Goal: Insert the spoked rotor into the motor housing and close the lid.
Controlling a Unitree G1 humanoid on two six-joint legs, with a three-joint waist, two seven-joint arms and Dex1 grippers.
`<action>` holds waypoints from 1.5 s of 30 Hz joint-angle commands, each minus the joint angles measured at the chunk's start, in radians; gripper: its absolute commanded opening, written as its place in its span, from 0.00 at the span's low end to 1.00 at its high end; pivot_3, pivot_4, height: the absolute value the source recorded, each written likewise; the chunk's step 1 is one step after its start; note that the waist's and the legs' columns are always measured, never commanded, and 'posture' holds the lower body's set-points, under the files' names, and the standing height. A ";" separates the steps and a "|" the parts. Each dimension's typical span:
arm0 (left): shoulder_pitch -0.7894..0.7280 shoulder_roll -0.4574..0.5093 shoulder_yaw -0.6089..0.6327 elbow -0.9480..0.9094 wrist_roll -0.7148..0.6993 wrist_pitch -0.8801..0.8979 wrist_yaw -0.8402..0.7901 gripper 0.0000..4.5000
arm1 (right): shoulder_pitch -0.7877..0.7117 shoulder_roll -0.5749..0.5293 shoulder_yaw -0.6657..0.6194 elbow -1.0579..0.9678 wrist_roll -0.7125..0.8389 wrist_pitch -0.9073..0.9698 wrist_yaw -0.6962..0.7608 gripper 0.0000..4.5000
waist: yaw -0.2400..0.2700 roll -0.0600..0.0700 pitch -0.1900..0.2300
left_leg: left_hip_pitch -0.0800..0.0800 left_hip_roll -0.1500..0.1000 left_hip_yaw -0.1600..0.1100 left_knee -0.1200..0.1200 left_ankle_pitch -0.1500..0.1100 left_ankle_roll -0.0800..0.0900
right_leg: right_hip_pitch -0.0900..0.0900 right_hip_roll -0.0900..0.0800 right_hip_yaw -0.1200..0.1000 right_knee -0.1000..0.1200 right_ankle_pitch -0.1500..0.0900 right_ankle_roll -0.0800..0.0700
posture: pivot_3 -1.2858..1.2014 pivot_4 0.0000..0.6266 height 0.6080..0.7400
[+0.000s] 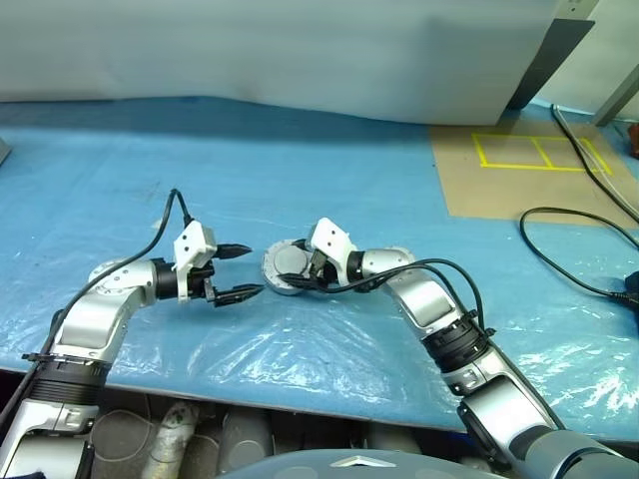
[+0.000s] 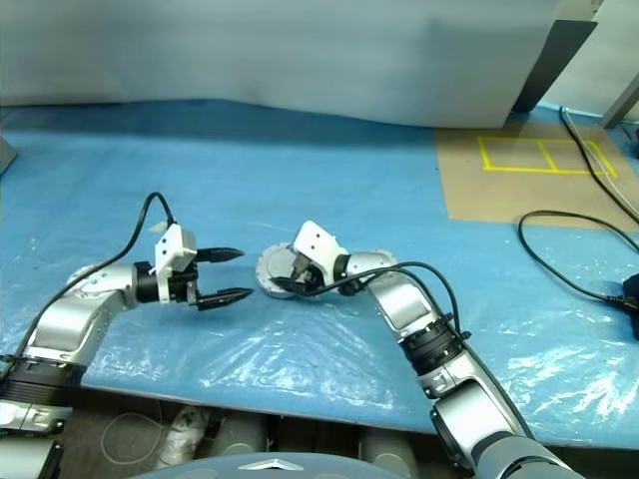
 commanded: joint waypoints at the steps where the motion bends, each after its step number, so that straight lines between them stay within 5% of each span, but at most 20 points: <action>1: -0.024 -0.010 -0.006 -0.030 0.006 -0.009 0.015 1.00 | 0.022 -0.012 0.013 0.015 -0.017 0.002 0.005 0.71 | 0.001 0.000 0.000 | 0.000 0.000 0.000 0.000 0.000 0.000 | 0.000 0.000 0.000 0.000 0.000 0.000 | 0.52 0.24 1.00; 21: -0.016 -0.030 -0.016 -0.049 0.005 0.009 0.032 1.00 | -0.124 0.075 -0.029 0.061 0.016 -0.046 0.041 0.71 | -0.003 0.000 0.000 | -0.002 0.000 0.000 0.000 0.000 0.000 | -0.002 0.000 0.000 0.001 0.001 0.001 | 0.52 0.24 1.00; 45: -0.026 -0.034 -0.012 -0.019 0.016 -0.012 0.039 1.00 | -0.064 0.080 0.026 0.047 -0.017 -0.001 0.056 0.71 | -0.002 -0.001 0.001 | -0.003 0.000 0.000 0.002 0.000 0.000 | -0.003 0.000 0.000 0.002 0.001 0.001 | 0.52 0.24 1.00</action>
